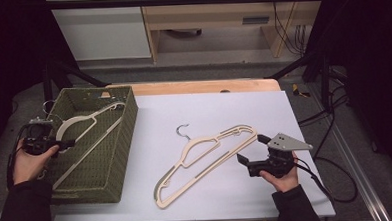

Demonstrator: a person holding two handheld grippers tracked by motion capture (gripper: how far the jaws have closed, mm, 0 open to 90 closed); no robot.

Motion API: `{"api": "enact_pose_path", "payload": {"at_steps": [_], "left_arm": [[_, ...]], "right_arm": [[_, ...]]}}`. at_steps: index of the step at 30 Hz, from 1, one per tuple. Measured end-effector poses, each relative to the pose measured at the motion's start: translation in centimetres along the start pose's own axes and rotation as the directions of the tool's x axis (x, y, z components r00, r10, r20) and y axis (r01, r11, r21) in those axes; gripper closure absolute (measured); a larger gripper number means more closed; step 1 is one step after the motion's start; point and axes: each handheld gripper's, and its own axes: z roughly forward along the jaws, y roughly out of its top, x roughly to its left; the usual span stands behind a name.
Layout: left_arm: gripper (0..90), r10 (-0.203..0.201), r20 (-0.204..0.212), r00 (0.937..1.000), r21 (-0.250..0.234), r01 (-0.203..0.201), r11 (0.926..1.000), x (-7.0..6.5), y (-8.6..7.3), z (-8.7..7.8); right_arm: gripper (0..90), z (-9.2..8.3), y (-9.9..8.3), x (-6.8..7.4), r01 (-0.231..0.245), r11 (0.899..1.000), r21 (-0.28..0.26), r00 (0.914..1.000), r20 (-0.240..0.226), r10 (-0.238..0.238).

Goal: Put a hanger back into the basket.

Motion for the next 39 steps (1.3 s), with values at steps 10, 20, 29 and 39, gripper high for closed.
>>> {"api": "enact_pose_path", "payload": {"at_steps": [10, 20, 29, 39], "left_arm": [[27.0, 0.001, -0.012, 0.9999, -0.065, -0.001, 0.9979, -0.7, -0.2, -2.2], [26.5, 0.016, 0.039, 0.9991, -0.210, -0.007, 0.9777, -1.8, -0.4, -5.0], [20.4, 0.072, 0.177, 0.9816, -0.402, 0.005, 0.9156, -5.7, -0.4, -7.1], [10.3, 0.211, 0.275, 0.9382, -0.527, -0.037, 0.8493, -12.7, -0.6, -8.3]], "right_arm": [[4.0, 0.0, 0.0, 0.0, -0.003, 1.000, -0.002, 1.0000, -0.002, 0.003], [4.0, -0.1, 0.1, 0.1, -0.007, 1.000, -0.005, 1.0000, -0.002, 0.007], [4.3, 0.0, 0.3, 0.1, -0.010, 1.000, -0.014, 0.9999, -0.007, 0.010], [3.5, 0.9, 1.0, 0.6, 0.001, 1.000, -0.012, 0.9999, -0.017, -0.001]]}}
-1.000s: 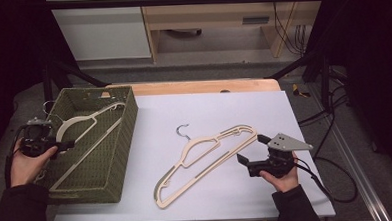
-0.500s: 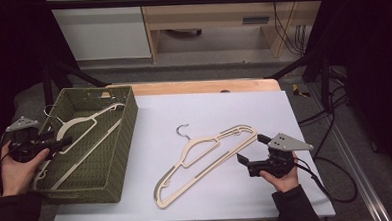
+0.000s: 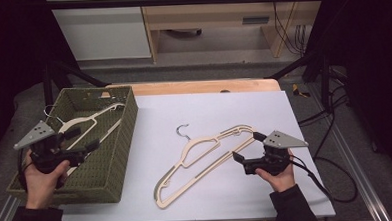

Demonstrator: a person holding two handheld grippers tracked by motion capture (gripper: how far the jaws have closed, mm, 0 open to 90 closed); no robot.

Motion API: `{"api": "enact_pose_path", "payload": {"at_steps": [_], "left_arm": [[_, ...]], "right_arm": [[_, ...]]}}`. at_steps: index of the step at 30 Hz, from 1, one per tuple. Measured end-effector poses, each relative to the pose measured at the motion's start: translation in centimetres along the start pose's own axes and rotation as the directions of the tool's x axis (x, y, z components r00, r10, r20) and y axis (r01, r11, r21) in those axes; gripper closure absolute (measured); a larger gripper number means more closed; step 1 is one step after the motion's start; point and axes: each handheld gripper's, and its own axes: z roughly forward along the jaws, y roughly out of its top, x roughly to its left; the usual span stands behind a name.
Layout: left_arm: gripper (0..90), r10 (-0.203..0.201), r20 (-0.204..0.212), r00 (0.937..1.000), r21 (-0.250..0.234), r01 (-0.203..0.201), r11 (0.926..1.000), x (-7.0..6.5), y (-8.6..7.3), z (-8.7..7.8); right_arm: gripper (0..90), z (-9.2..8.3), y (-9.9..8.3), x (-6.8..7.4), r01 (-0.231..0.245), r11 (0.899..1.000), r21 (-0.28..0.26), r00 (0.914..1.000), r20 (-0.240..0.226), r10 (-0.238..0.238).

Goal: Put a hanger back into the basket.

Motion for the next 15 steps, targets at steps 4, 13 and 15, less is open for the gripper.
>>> {"api": "enact_pose_path", "payload": {"at_steps": [4, 13, 15], "left_arm": [[9.5, -0.001, 0.044, 0.9990, -0.025, 0.002, 0.9997, -2.4, -0.4, 0.9], [8.8, 0.059, 0.116, 0.9914, -0.002, -0.059, 0.9982, -7.6, -1.5, 3.8], [8.8, 0.062, 0.136, 0.9887, 0.006, -0.063, 0.9980, -8.4, -1.8, 4.5]], "right_arm": [[2.2, 0.2, 0.2, 0.0, -0.005, 1.000, -0.002, 1.0000, -0.004, 0.005], [0.9, 1.5, 0.8, 0.6, -0.005, 1.000, 0.001, 0.9996, -0.026, 0.005], [2.4, 2.3, 1.0, 0.9, 0.005, 1.000, 0.022, 0.9999, -0.013, -0.005]]}}
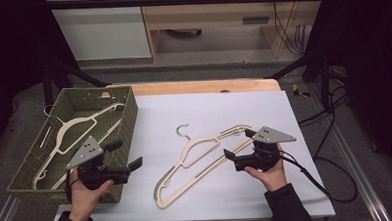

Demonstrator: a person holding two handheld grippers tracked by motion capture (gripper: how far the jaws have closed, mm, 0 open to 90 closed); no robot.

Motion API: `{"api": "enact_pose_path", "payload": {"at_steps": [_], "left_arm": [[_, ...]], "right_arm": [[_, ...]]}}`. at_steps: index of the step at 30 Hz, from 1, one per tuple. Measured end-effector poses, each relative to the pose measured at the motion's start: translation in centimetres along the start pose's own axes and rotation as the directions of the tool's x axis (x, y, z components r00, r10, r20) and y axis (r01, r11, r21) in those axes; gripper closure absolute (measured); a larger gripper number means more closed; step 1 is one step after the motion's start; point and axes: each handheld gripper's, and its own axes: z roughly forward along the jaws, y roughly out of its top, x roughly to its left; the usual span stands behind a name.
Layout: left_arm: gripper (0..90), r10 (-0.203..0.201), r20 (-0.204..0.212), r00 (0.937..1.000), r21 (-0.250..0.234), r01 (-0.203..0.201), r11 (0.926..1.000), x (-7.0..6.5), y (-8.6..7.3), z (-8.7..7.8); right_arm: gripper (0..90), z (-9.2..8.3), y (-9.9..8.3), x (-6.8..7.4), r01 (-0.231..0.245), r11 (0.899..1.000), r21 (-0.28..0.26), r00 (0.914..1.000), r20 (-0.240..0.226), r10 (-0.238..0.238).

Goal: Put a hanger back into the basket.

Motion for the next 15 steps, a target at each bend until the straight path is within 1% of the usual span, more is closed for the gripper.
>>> {"api": "enact_pose_path", "payload": {"at_steps": [1, 3, 5, 7, 8, 9, 10, 11, 12, 13, 15], "left_arm": [[8.8, 0.005, 0.007, 1.0000, 0.005, -0.005, 1.0000, -0.4, -0.2, 0.4], [8.9, 0.012, 0.025, 0.9996, 0.021, -0.012, 0.9997, -1.0, -0.6, 1.1], [9.0, 0.031, 0.025, 0.9992, 0.029, -0.032, 0.9991, -1.5, -1.0, 1.6], [9.1, 0.022, 0.047, 0.9986, 0.029, -0.024, 0.9993, -1.8, -1.4, 2.1], [9.2, 0.021, 0.049, 0.9986, 0.032, -0.023, 0.9992, -1.9, -1.7, 2.3], [9.2, 0.022, 0.057, 0.9981, 0.040, -0.024, 0.9989, -2.0, -2.1, 2.6], [9.1, 0.022, 0.057, 0.9981, 0.040, -0.024, 0.9989, -2.0, -2.1, 2.6], [9.1, 0.021, 0.057, 0.9982, 0.041, -0.023, 0.9989, -2.1, -2.3, 2.8], [9.1, 0.019, 0.062, 0.9979, 0.044, -0.021, 0.9988, -2.1, -2.5, 3.0], [9.1, 0.018, 0.068, 0.9976, 0.051, -0.021, 0.9985, -2.2, -2.7, 3.2], [9.0, 0.021, 0.069, 0.9974, 0.056, -0.025, 0.9981, -2.3, -3.1, 3.5]], "right_arm": [[2.4, 0.0, 0.0, 0.0, 0.000, 1.000, 0.000, 1.0000, 0.000, 0.000], [3.9, 0.5, 0.2, 0.0, -0.012, 1.000, -0.003, 0.9999, -0.001, 0.012], [4.9, 1.2, 0.5, 0.1, -0.022, 1.000, -0.005, 0.9998, -0.001, 0.022], [5.8, 2.0, 0.8, 0.1, -0.024, 1.000, -0.001, 0.9997, -0.001, 0.024], [6.9, 2.8, 1.2, 0.2, -0.033, 0.999, 0.003, 0.9994, 0.007, 0.033], [7.2, 3.3, 1.4, 0.3, -0.042, 0.999, 0.001, 0.9990, 0.011, 0.042], [7.2, 3.3, 1.4, 0.3, -0.042, 0.999, 0.001, 0.9990, 0.011, 0.042], [7.8, 3.7, 1.6, 0.3, -0.041, 0.999, 0.002, 0.9991, 0.010, 0.041], [8.3, 4.7, 1.9, 0.5, -0.049, 0.999, 0.009, 0.9987, 0.016, 0.049], [8.3, 4.7, 1.9, 0.5, -0.049, 0.999, 0.009, 0.9987, 0.016, 0.049], [8.6, 5.8, 2.1, 0.7, -0.047, 0.999, 0.025, 0.9988, 0.013, 0.047]]}}
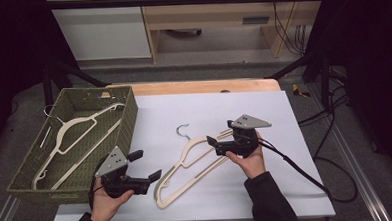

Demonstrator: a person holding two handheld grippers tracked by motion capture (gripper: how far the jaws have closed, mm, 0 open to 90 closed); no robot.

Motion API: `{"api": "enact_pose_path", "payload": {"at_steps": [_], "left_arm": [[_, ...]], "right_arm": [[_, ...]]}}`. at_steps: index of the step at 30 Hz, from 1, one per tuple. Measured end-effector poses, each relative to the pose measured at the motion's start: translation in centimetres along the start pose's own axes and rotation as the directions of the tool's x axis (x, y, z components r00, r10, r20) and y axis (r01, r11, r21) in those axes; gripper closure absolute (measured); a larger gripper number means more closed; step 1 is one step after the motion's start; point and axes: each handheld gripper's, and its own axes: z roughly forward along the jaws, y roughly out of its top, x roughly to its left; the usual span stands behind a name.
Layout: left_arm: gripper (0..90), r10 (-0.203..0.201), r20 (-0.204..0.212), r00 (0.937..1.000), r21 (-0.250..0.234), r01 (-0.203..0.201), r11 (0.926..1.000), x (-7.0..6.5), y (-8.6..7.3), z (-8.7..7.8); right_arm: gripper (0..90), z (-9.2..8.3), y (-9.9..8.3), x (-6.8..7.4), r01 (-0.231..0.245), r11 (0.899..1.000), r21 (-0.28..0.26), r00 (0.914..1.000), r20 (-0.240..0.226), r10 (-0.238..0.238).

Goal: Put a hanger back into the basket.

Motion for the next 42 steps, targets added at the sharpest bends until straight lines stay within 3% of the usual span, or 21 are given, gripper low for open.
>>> {"api": "enact_pose_path", "payload": {"at_steps": [12, 20, 23, 28, 29, 38, 42], "left_arm": [[8.8, 0.010, 0.021, 0.9997, 0.076, -0.012, 0.9970, -0.6, -1.9, 1.9], [8.6, 0.004, 0.029, 0.9996, 0.080, -0.006, 0.9967, -0.6, -2.2, 1.9], [8.7, 0.004, 0.028, 0.9996, 0.083, -0.006, 0.9965, -0.5, -2.2, 2.0], [8.8, -0.018, 0.023, 0.9996, 0.090, 0.016, 0.9958, -0.1, -2.4, 2.2], [8.9, -0.019, 0.021, 0.9996, 0.090, 0.017, 0.9958, 0.0, -2.4, 2.3], [9.2, -0.025, 0.020, 0.9995, 0.096, 0.023, 0.9952, 0.2, -2.5, 2.5], [9.3, -0.026, 0.023, 0.9994, 0.101, 0.023, 0.9946, 0.2, -2.6, 2.6]], "right_arm": [[15.4, 5.2, 0.3, 0.5, 0.025, 0.996, 0.090, 0.9997, -0.009, -0.025], [22.2, 8.8, 0.1, 1.0, 0.035, 0.985, 0.171, 0.9994, -0.003, -0.035], [25.5, 10.7, 0.0, 1.3, 0.048, 0.976, 0.212, 0.9988, 0.002, -0.050], [29.9, 12.4, -0.3, 1.4, 0.051, 0.967, 0.249, 0.9986, -0.001, -0.052], [35.5, 13.2, -0.5, 1.5, 0.045, 0.964, 0.263, 0.9989, -0.003, -0.046], [51.1, 15.1, -1.4, 1.4, 0.048, 0.944, 0.325, 0.9984, 0.011, -0.055], [59.2, 15.8, -1.9, 1.5, 0.050, 0.928, 0.369, 0.9980, 0.016, -0.060]]}}
